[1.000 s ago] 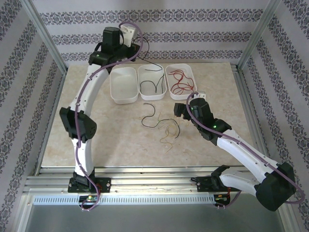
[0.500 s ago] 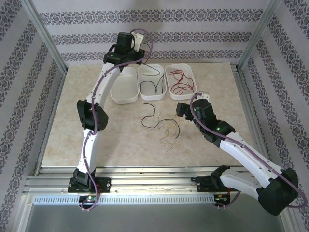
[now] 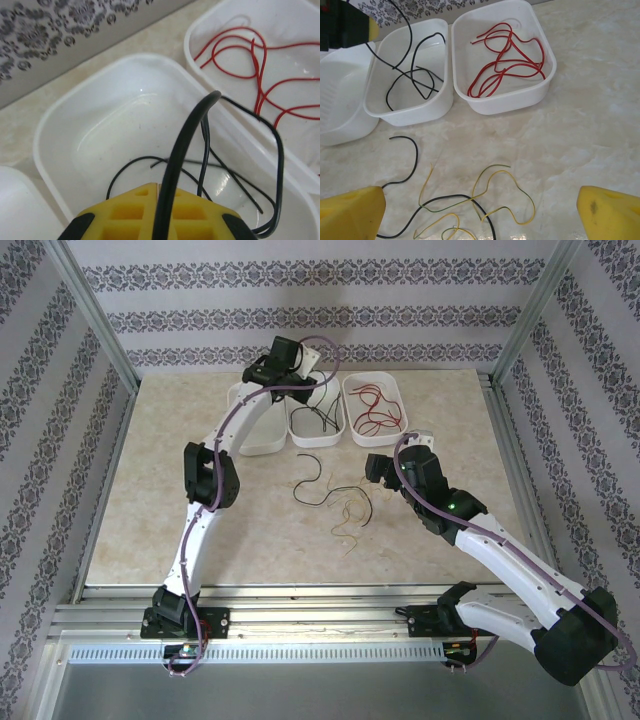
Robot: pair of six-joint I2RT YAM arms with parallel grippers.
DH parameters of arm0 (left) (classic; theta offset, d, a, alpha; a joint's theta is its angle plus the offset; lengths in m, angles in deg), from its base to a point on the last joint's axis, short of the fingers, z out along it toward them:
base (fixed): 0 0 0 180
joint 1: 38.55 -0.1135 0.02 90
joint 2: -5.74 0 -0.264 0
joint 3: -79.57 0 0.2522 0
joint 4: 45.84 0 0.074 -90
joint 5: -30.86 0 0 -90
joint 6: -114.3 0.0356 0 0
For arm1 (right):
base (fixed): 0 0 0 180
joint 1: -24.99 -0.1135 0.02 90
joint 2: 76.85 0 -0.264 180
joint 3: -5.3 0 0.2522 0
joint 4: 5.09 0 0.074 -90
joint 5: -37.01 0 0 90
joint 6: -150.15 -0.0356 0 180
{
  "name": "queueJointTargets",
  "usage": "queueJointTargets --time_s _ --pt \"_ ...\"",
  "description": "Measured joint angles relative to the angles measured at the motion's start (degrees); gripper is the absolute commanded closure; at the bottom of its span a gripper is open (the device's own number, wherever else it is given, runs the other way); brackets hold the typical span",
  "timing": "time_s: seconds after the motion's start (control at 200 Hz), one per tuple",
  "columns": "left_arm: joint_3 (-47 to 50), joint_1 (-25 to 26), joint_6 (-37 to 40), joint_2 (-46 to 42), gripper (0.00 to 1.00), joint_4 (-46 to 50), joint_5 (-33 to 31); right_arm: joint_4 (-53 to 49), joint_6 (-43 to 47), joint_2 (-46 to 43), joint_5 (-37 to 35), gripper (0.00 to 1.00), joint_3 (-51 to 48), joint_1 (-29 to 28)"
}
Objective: Untangle the cables
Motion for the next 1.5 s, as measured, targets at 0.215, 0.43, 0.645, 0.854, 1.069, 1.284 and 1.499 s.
queueJointTargets --time_s 0.215,0.43,0.645,0.854,1.069,1.284,1.499 --pt "0.0 0.0 0.1 1.7 0.58 0.1 0.0 -0.1 -0.2 0.0 0.0 0.02 0.0 0.0" --pt "-0.1 0.0 0.3 3.2 0.35 0.1 -0.1 -0.1 -0.2 -0.1 0.0 0.02 -0.2 0.0" --pt "-0.4 0.0 0.0 3.2 0.01 -1.9 -2.4 -0.1 -0.2 -0.2 0.0 0.02 -0.2 0.0" --pt "-0.9 0.0 -0.5 3.1 0.01 -5.0 -4.0 -0.1 -0.2 -0.4 0.0 0.02 -0.2 -0.5" --pt "-1.0 0.3 -1.2 0.4 0.01 -4.8 -6.5 -0.2 -0.2 -0.5 0.0 0.02 -0.2 -0.8" --pt "8.5 1.2 -2.7 -12.5 0.0 -5.0 -9.5 -1.6 -1.3 -0.3 0.7 0.02 -0.2 -0.7" --pt "44.2 1.6 -8.0 -38.4 0.12 -15.5 -11.4 -3.5 -1.6 1.1 1.6 0.02 -0.2 -0.7"
